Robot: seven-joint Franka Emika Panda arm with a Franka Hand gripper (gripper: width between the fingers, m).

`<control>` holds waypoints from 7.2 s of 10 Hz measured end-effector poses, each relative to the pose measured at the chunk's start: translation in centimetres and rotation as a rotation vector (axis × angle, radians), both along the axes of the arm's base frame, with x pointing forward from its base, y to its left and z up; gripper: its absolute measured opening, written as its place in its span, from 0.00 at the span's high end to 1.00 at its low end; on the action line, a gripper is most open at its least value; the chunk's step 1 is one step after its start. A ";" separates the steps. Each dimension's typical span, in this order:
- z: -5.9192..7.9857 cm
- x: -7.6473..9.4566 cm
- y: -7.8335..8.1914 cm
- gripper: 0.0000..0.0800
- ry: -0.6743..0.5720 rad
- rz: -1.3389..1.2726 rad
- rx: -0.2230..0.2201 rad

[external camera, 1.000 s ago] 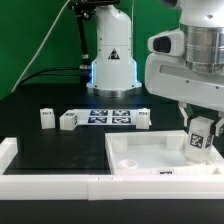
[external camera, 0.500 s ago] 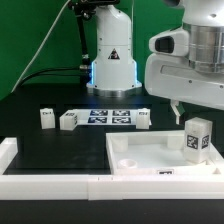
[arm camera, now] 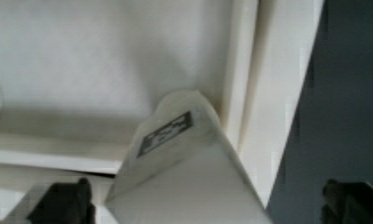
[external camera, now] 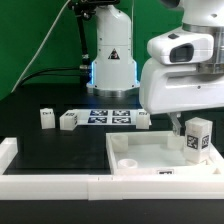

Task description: Assemble one leg

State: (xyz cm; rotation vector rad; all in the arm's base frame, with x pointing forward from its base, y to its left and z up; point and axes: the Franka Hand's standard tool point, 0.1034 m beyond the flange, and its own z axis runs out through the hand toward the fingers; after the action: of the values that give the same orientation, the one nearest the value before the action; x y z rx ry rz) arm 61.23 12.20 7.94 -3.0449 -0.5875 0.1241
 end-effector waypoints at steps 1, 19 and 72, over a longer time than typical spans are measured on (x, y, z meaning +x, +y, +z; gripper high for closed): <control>0.0 0.0 0.0 0.19 -0.001 0.108 0.008; -0.2 -0.2 -0.1 0.63 0.040 -1.153 -0.099; -0.9 0.3 -0.5 0.63 0.016 -0.239 0.033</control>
Offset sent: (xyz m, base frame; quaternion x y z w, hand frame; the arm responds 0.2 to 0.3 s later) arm 0.0000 0.0000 0.0000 0.0000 0.0000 -0.0899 0.9960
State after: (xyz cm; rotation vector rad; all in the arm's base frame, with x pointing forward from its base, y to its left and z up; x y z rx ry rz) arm 61.49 11.73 7.02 -3.0489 -0.2186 0.1288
